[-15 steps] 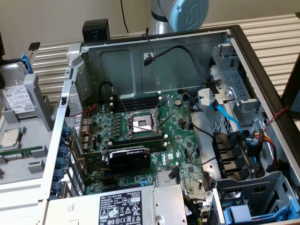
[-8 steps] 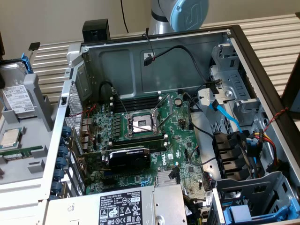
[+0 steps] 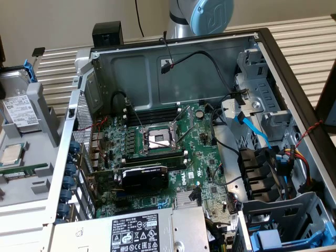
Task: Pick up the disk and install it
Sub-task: 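Pick up the disk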
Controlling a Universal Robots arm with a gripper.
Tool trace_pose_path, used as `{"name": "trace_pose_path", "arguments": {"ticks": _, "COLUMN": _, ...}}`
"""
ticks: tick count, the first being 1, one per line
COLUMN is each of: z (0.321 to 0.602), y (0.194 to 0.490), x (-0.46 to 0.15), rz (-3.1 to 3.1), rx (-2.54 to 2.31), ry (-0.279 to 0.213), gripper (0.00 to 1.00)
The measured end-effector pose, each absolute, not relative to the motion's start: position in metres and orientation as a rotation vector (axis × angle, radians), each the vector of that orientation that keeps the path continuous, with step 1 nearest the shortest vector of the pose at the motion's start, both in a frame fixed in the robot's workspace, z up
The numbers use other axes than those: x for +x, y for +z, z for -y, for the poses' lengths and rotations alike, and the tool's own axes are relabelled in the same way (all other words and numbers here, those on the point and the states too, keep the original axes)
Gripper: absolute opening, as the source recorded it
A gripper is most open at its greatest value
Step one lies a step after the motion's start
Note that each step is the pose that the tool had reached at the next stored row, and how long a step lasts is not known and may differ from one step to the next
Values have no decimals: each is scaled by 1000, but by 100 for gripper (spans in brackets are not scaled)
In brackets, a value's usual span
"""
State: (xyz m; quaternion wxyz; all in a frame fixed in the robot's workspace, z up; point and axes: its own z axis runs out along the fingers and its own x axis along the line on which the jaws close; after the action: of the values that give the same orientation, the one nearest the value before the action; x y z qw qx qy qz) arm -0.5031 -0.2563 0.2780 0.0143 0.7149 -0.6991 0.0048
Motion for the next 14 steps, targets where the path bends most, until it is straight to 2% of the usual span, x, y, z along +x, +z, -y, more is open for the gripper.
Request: {"name": "trace_pose_path", "arguments": {"ticks": 14, "z": 256, "y": 297, "x": -504, "rz": 2187, "rx": 2236, "ry": 43, "gripper": 37}}
